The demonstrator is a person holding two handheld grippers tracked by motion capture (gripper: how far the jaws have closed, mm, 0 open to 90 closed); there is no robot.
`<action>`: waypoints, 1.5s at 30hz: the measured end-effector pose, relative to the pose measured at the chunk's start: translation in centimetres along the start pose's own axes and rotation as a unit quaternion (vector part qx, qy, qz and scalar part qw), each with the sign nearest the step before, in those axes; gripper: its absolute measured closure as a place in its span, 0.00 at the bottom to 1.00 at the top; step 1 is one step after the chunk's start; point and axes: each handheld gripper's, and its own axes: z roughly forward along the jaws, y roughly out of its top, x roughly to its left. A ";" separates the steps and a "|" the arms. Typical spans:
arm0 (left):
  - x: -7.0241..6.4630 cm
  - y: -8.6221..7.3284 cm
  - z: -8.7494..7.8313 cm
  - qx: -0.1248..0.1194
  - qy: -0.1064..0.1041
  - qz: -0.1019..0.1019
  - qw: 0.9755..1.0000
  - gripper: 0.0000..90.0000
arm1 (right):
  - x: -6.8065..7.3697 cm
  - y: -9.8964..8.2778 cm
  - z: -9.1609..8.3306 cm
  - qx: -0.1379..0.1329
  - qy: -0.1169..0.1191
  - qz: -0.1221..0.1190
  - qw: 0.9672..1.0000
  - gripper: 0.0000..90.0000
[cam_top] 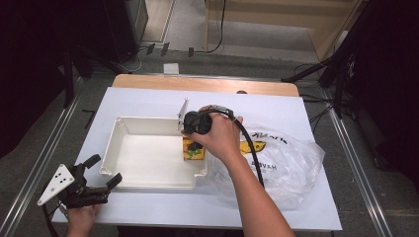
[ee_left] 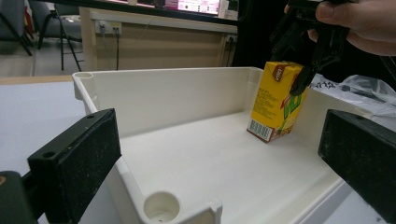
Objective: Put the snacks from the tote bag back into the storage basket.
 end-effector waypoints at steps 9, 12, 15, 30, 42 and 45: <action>0.0 0.0 0.0 0.000 -0.001 -0.001 1.000 0.00 | -0.2 -0.2 -0.2 -0.011 0.007 0.005 1.000 0.53; 0.0 0.0 0.0 -0.001 -0.001 -0.001 1.000 0.00 | -0.2 -0.2 -0.7 -0.026 0.008 0.010 1.000 0.50; 0.0 0.0 0.0 0.000 -0.001 0.000 1.000 0.00 | -0.1 -0.2 -1.2 -0.029 0.007 0.017 0.999 0.46; -0.1 0.0 0.0 0.003 -0.001 0.003 1.000 0.00 | 0.1 -2.1 -3.2 -0.075 -0.004 0.045 0.996 0.24; -0.1 0.0 0.1 0.006 0.000 0.005 1.000 0.00 | 0.4 -4.8 -4.5 -0.103 -0.039 0.073 0.991 0.04; -0.1 0.0 0.0 0.006 -0.001 0.005 1.000 0.00 | 0.7 -5.5 -4.8 -0.110 -0.046 0.075 0.990 0.03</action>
